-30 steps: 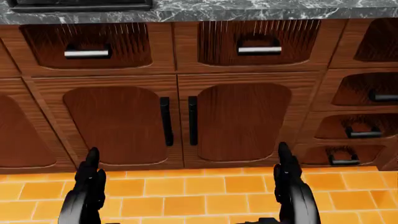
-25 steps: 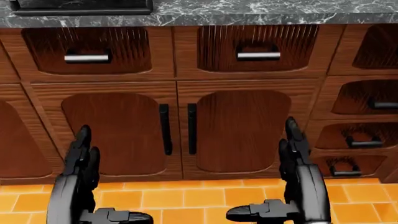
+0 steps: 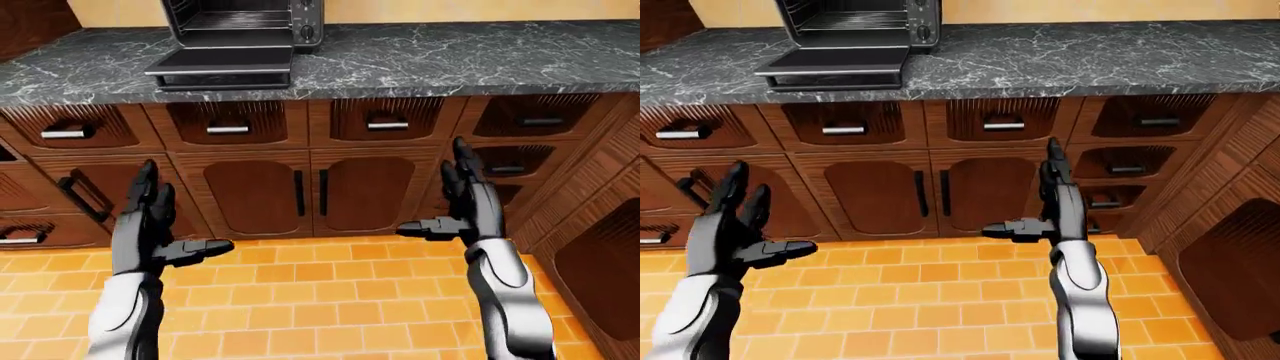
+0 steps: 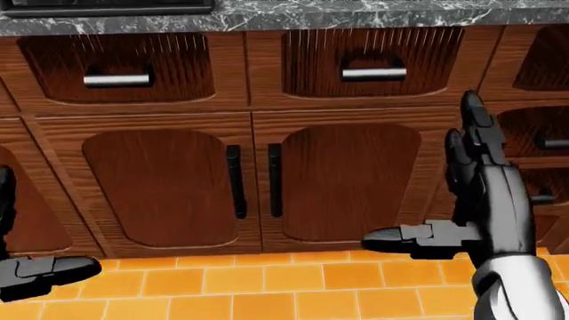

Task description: Close the toaster oven door.

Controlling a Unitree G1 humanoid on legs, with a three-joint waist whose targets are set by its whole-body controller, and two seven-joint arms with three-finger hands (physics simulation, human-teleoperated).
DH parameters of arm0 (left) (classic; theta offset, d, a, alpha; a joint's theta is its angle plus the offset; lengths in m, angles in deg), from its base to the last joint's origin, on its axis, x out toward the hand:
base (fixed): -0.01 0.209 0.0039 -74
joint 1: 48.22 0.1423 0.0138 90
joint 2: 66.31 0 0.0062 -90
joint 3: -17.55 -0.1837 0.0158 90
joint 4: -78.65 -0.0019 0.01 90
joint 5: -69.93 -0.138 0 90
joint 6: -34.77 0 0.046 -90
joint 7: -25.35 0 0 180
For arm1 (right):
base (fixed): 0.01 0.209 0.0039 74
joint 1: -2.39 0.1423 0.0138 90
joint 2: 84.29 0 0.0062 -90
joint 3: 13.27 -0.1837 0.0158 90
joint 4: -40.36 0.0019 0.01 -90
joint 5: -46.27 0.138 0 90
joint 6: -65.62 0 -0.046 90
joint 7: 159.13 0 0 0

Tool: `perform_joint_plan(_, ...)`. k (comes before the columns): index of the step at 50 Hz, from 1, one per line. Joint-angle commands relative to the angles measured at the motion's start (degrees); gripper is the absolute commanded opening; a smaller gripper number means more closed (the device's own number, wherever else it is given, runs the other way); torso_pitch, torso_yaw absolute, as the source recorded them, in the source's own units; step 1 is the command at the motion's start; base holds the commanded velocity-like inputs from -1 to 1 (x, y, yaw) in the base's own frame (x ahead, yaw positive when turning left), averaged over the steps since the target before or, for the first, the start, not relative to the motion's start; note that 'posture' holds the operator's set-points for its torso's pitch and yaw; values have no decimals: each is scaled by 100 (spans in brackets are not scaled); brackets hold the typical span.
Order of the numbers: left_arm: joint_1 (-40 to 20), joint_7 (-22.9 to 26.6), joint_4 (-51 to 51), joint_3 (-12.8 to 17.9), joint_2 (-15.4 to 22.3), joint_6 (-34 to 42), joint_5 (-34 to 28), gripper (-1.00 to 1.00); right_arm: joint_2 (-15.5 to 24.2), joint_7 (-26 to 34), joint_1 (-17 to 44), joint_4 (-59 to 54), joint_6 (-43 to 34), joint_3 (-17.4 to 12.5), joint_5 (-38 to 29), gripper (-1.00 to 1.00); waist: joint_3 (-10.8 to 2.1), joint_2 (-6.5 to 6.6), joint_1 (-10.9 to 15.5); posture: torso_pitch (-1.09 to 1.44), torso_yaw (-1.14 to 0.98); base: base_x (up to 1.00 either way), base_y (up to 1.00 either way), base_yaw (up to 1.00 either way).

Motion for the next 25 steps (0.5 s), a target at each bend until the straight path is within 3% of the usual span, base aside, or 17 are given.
perform_joint_plan(1, -263, -95, 293, 194, 237, 139, 230, 100, 106, -33, 255, 311, -53, -118, 96, 100, -110, 19, -6, 0, 0, 0, 0, 0)
perform_joint_plan(7, -501, -98, 447, 691, 737, 384, 528, 100, 469, -96, 810, 496, -607, -372, 319, 100, -57, 41, -21, 0, 0, 0, 0, 0)
perform_joint_plan(14, -668, -168, 550, 1078, 1069, 437, 715, 100, 856, -197, 1295, 605, -994, -630, 588, 100, -7, 48, -20, 0, 0, 0, 0, 0)
perform_joint_plan(22, -1002, -406, 531, 1553, 1799, 788, 1121, 100, 1242, -346, 1831, 646, -1322, -742, 876, 100, 38, 71, -27, 0, 0, 0, 0, 0)
perform_joint_plan(25, -1021, -493, 676, 1614, 1869, 1004, 1328, 100, 1252, -365, 1780, 691, -1324, -728, 908, 100, 63, 71, -30, 0, 0, 0, 0, 0)
